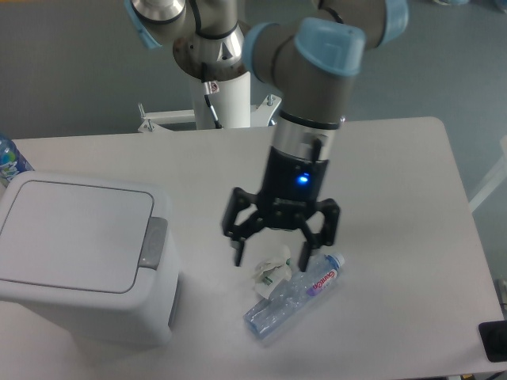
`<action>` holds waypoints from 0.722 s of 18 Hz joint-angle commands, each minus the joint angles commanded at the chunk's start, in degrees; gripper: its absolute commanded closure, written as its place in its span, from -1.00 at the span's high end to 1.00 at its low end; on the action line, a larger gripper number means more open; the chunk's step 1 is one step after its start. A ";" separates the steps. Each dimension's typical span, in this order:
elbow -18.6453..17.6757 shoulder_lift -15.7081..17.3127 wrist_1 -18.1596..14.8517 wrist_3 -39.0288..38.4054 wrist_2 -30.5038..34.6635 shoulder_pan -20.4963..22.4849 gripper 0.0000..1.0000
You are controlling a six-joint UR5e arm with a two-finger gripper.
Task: Open the trash can
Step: 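Press the gripper down on the grey button to pop the lid open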
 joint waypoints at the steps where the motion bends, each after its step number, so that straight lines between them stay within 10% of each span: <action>1: -0.88 0.79 0.09 -0.35 0.09 -0.88 1.00; 13: -5.37 0.71 2.46 -0.71 0.27 -2.74 1.00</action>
